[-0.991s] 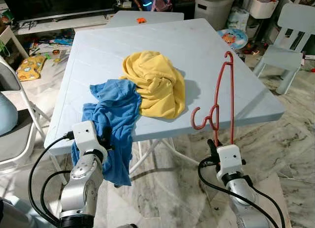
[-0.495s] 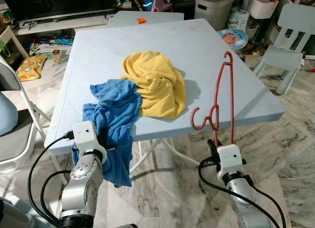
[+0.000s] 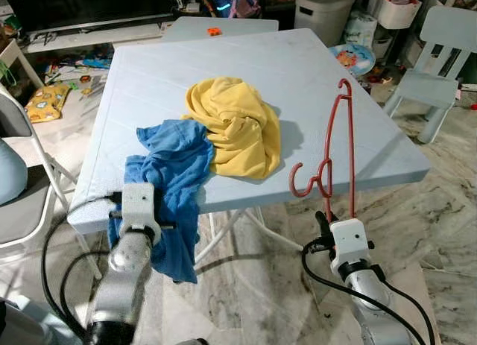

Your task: Hang hanger

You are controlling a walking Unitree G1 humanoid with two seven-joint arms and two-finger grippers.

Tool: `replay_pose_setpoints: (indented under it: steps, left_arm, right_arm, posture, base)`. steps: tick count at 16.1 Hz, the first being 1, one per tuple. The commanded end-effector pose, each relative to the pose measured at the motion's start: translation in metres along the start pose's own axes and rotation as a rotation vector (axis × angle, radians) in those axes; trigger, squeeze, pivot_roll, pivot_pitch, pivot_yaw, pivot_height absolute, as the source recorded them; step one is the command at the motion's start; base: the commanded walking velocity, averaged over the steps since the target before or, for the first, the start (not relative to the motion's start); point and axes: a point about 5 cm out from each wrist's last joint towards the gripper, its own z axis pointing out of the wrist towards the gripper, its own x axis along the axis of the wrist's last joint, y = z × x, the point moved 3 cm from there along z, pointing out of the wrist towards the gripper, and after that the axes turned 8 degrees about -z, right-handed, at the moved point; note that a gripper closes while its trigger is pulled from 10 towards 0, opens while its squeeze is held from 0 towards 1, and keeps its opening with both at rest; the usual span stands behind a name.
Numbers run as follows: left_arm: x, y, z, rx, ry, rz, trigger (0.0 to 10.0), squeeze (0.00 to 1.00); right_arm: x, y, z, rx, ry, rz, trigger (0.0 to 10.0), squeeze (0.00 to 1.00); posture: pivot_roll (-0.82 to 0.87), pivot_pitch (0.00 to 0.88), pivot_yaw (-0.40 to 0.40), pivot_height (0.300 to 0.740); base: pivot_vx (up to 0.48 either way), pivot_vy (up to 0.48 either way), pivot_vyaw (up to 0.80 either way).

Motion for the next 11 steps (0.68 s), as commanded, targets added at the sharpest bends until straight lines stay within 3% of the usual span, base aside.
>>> replay_pose_setpoints:
  steps: [1,4,7,8,9,10,11]
  left_arm:
    - [0.019,-0.008,0.008,0.019,0.073,0.019,0.0,0.0]
    - [0.059,-0.022,0.034,0.034,0.177,0.041,0.0,0.0]
    - [0.09,-0.016,0.056,-0.068,0.233,0.149,0.0,0.0]
    - [0.118,-0.013,0.069,-0.113,0.277,0.262,0.0,0.0]
    - [0.162,-0.016,0.076,-0.073,0.363,0.318,0.0,0.0]
    - [0.205,-0.012,0.076,-0.044,0.479,0.338,0.0,0.0]
    - [0.226,-0.008,0.074,-0.042,0.536,0.349,0.0,0.0]
  right_arm:
    - [-0.007,-0.001,-0.002,-0.004,-0.035,0.012,10.0,0.0]
    - [-0.008,-0.001,-0.004,-0.011,-0.038,0.015,10.0,0.0]
    - [-0.008,-0.001,-0.005,-0.022,-0.041,0.023,10.0,0.0]
    - [-0.007,0.0,-0.005,-0.025,-0.039,0.022,10.0,0.0]
    - [-0.008,0.002,-0.006,-0.031,-0.04,0.019,10.0,0.0]
    - [-0.008,0.004,-0.008,-0.036,-0.04,0.016,10.0,0.0]
    - [-0.008,0.004,-0.008,-0.038,-0.041,0.015,10.0,0.0]
  posture:
    - [0.0,0.078,0.039,0.74]
    - [0.0,0.075,0.047,0.74]
    - [-0.02,0.08,0.051,0.74]
    - [-0.02,0.082,0.052,0.74]
    - [-0.04,0.082,0.052,0.74]
    - [-0.04,0.081,0.052,0.74]
    - [-0.05,0.08,0.052,0.74]
  base:
    - [0.0,0.0,0.0]
    - [0.0,0.0,0.0]
    - [0.0,0.0,0.0]
    - [0.0,0.0,0.0]
    - [0.0,0.0,0.0]
    - [0.0,0.0,0.0]
    - [0.0,0.0,0.0]
